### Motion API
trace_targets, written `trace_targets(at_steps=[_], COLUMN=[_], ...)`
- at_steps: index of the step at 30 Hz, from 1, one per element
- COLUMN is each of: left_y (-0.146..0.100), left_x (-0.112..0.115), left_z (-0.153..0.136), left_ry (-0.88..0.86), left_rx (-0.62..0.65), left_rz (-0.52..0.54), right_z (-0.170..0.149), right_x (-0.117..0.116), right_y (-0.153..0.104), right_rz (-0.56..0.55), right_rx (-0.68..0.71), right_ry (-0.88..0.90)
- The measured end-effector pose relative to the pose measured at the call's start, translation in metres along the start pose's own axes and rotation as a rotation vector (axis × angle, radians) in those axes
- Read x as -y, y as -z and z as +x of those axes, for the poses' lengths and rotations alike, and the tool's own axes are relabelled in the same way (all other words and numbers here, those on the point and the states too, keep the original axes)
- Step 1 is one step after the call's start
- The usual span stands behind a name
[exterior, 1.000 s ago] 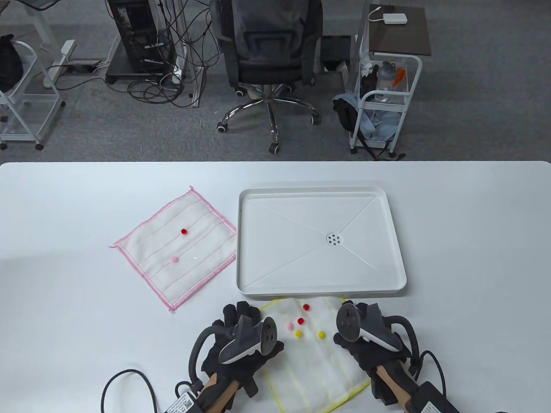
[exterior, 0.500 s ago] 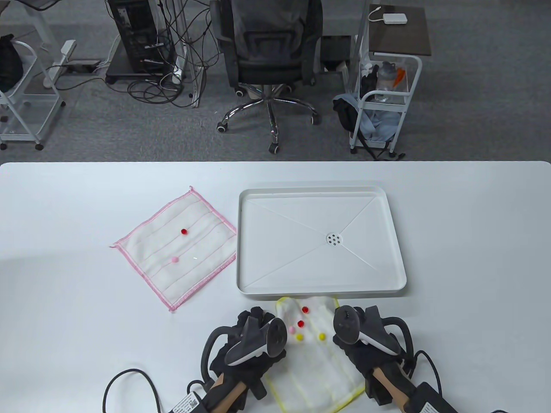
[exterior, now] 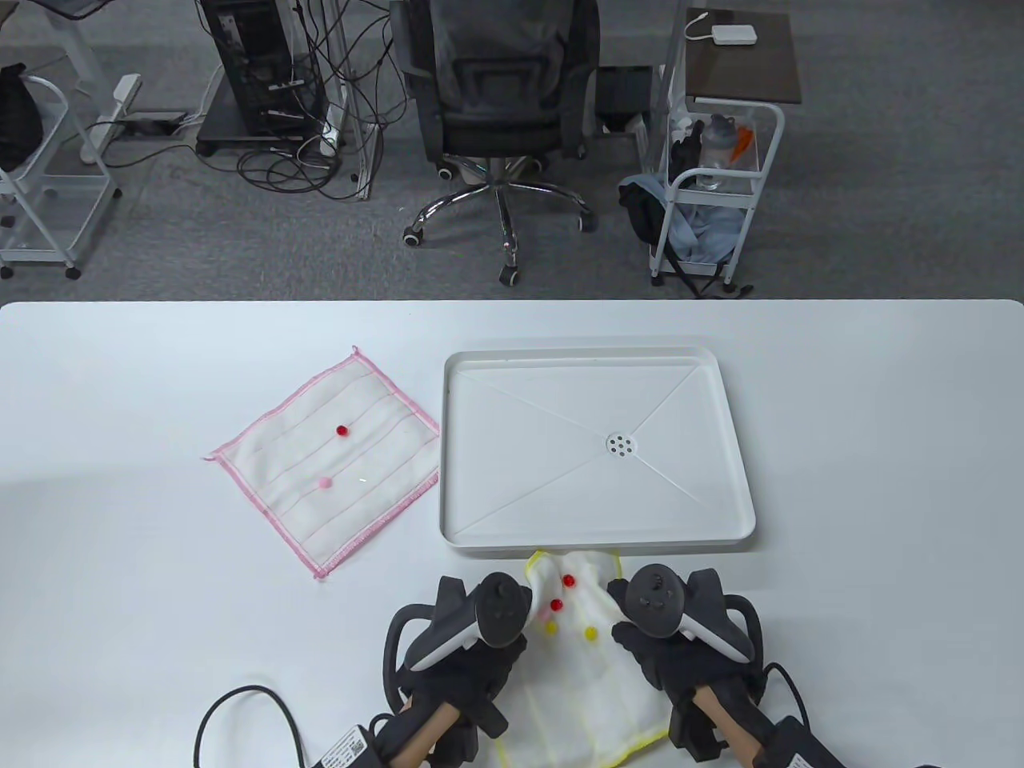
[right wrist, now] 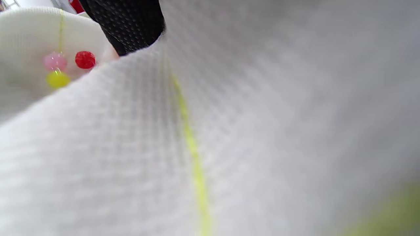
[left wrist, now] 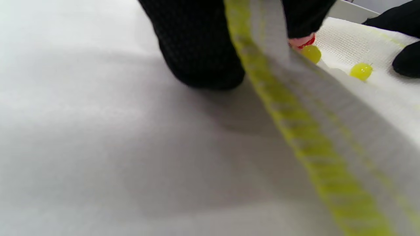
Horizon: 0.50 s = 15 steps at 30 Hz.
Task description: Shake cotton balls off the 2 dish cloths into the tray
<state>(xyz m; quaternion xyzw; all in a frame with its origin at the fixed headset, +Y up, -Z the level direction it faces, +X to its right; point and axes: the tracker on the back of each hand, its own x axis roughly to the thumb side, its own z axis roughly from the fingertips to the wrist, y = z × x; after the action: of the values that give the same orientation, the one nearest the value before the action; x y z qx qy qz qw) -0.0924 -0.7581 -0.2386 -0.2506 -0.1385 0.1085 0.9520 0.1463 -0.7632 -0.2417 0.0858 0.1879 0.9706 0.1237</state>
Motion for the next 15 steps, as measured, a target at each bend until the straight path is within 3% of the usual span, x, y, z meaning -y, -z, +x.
trace_targets(at_steps=[15], left_y=[0.006], left_x=[-0.01], left_z=[-0.036], left_ry=[-0.323], left_rx=[0.161], left_rz=[-0.128], right_z=[-0.002], right_x=[0.001], right_y=[-0.008], right_rz=[0.02], right_rx=[0.098], right_ry=[0.201])
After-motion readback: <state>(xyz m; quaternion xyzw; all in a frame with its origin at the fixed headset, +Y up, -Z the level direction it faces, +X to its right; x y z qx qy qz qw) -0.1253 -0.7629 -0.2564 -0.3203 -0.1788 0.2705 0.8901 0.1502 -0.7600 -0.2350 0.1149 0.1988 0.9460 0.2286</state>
